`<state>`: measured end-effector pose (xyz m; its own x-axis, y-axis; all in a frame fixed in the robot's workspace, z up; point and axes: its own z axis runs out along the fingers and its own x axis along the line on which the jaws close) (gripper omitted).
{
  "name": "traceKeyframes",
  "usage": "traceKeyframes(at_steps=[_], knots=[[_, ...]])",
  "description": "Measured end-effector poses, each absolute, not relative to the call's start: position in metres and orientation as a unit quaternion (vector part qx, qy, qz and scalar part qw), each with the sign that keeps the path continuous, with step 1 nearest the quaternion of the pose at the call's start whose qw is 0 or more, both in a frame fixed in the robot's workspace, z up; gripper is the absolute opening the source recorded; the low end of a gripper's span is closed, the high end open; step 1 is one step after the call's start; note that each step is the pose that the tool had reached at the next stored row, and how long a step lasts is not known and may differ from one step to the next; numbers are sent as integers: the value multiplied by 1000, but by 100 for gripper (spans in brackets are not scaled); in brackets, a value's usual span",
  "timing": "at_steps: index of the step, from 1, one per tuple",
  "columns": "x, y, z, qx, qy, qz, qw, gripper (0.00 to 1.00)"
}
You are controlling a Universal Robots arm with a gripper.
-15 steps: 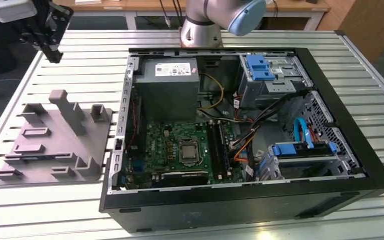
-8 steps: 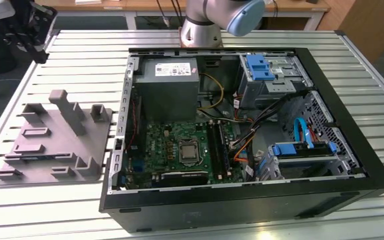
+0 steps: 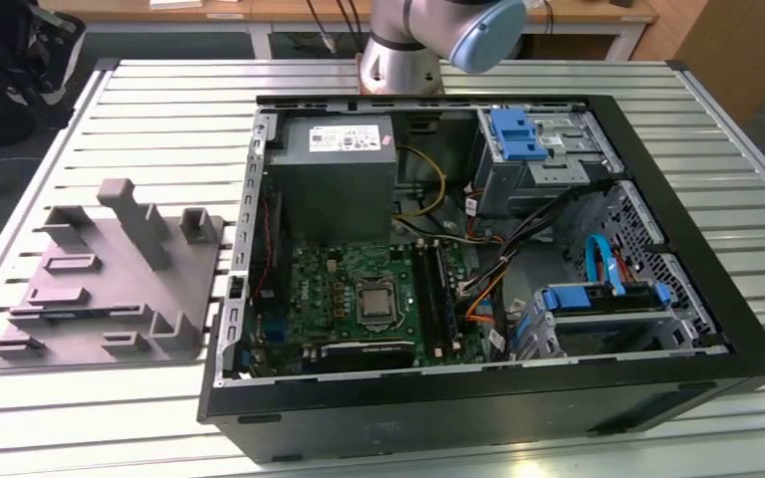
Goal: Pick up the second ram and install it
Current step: 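Reach for the second ram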
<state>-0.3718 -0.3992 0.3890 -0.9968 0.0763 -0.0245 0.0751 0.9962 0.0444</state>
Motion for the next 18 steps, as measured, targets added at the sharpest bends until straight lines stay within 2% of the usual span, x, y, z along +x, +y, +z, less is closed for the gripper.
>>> traceKeyframes(at_steps=[18], knots=[[-396,-417,369,38,999,22,13,10]])
